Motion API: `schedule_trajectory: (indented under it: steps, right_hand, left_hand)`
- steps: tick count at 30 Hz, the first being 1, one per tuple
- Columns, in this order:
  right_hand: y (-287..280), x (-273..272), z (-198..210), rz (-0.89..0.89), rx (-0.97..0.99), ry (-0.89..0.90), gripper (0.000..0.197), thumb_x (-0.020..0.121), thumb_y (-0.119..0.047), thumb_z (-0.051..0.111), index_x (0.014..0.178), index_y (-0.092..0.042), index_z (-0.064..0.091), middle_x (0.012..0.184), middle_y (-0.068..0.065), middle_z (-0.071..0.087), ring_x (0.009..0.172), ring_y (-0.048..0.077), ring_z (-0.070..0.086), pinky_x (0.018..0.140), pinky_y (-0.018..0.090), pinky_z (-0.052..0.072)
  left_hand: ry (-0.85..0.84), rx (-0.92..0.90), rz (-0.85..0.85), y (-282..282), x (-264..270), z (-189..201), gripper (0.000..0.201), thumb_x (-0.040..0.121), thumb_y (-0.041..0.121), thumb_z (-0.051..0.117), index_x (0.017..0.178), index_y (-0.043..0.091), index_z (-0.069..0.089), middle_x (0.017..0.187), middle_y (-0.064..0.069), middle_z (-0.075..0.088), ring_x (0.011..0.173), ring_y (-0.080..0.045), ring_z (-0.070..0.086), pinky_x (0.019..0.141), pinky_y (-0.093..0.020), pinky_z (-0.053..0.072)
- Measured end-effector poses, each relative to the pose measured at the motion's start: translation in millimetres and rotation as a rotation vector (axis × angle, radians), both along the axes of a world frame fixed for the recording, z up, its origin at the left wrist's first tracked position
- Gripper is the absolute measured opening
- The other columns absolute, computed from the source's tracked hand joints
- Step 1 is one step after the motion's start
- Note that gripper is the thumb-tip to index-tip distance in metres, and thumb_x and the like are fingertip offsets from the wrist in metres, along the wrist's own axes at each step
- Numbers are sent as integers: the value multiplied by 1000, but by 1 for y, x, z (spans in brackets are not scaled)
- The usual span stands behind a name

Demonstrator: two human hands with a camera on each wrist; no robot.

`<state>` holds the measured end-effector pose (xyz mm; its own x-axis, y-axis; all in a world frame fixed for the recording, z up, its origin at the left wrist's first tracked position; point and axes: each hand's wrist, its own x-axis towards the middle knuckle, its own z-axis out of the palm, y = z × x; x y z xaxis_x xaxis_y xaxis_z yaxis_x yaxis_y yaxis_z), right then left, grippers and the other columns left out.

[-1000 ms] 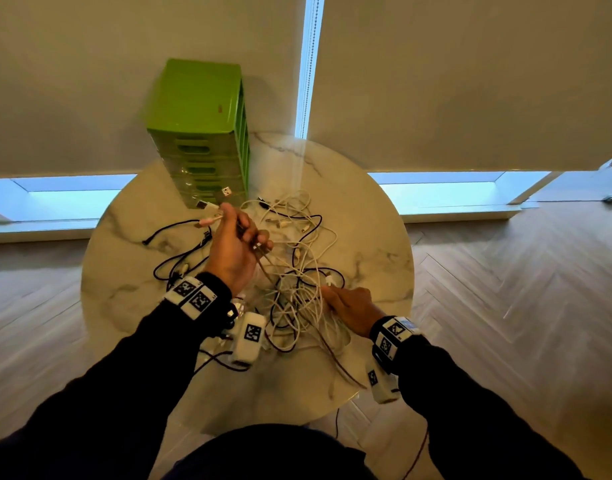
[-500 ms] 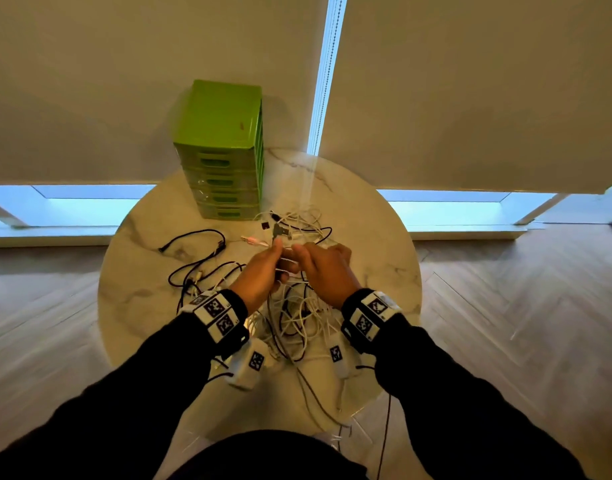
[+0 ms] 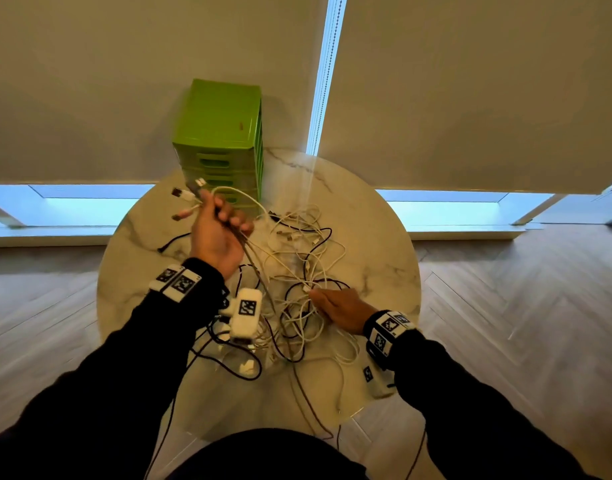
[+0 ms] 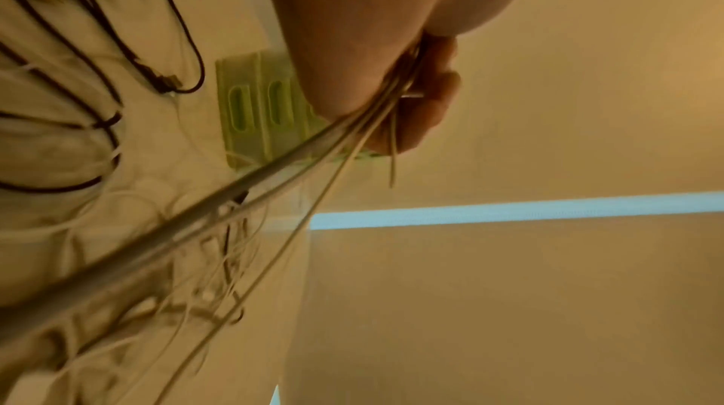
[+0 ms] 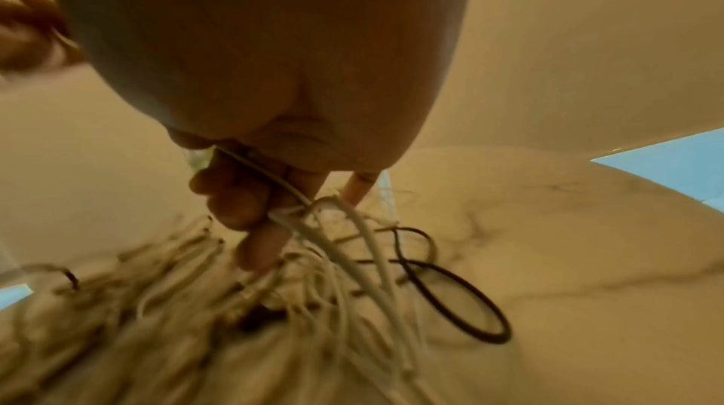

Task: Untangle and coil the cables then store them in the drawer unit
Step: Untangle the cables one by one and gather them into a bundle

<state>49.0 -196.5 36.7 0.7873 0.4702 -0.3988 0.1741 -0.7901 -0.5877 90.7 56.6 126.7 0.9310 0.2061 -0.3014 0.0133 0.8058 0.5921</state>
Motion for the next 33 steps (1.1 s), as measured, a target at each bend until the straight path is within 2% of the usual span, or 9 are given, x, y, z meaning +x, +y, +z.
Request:
schedule_trajectory:
  steps: [5,9,13,19,22,23,27,30,33]
  right_hand:
    - [-13,9,-9,-160,-91,-50,44,106,-51,29,73,-31,50,70,-2,62,79,24,65,88,38,49]
    - [17,27,22,-341,100,-162,52,104,-55,29,68,-24,49,65,3,65,66,23,69,77,38,52]
    - [51,30,50,-260,263,-216,49,106,-49,32,69,-24,52,65,-2,60,62,18,64,72,39,52]
    - [63,22,53,-35,282,-246,44,108,-38,35,79,-16,60,73,-3,61,67,15,56,69,34,44]
    - [62,14,46,-12,287,-328,38,108,-34,38,82,-18,59,72,-4,61,66,19,58,66,34,42]
    - [61,14,47,-75,303,-318,35,108,-34,37,83,-20,57,73,-2,61,67,21,58,66,35,42]
    - [57,14,56,-142,342,-270,34,109,-37,35,89,-20,57,77,-2,61,72,18,57,70,35,43]
    - [59,12,56,-9,319,-183,37,109,-37,34,94,-17,62,80,-3,63,69,12,59,69,30,45]
    - [55,10,47,-24,394,-34,42,108,-42,33,80,-19,55,66,-9,55,55,8,53,64,31,48]
  left_hand:
    - [12,420,-46,13,0,6,39,108,44,31,78,22,43,60,8,31,51,-8,25,52,-25,25]
    - [68,797,-343,-10,-18,-13,38,108,44,34,83,22,53,66,10,43,59,-7,35,56,-23,29]
    - [145,781,-483,-32,-28,-26,38,109,36,36,89,16,62,67,6,40,57,-6,33,53,-21,28]
    - [185,713,-425,-39,-27,-25,37,106,44,39,90,17,59,70,5,40,57,-7,34,53,-23,27]
    - [180,754,-460,-41,-29,-22,33,104,43,48,94,15,62,70,8,47,60,-7,40,52,-36,38]
    - [189,766,-472,-41,-29,-24,35,104,43,49,102,10,63,70,7,48,62,-7,40,52,-41,39]
    - [207,803,-560,-39,-31,-39,36,100,56,49,87,24,58,69,6,45,60,-10,37,54,-27,30]
    - [178,753,-494,-42,-29,-46,35,104,47,46,83,21,58,70,1,50,65,-15,44,58,-29,34]
    - [171,699,-348,-46,-24,-40,35,106,40,43,81,20,55,67,4,49,62,-12,44,60,-29,34]
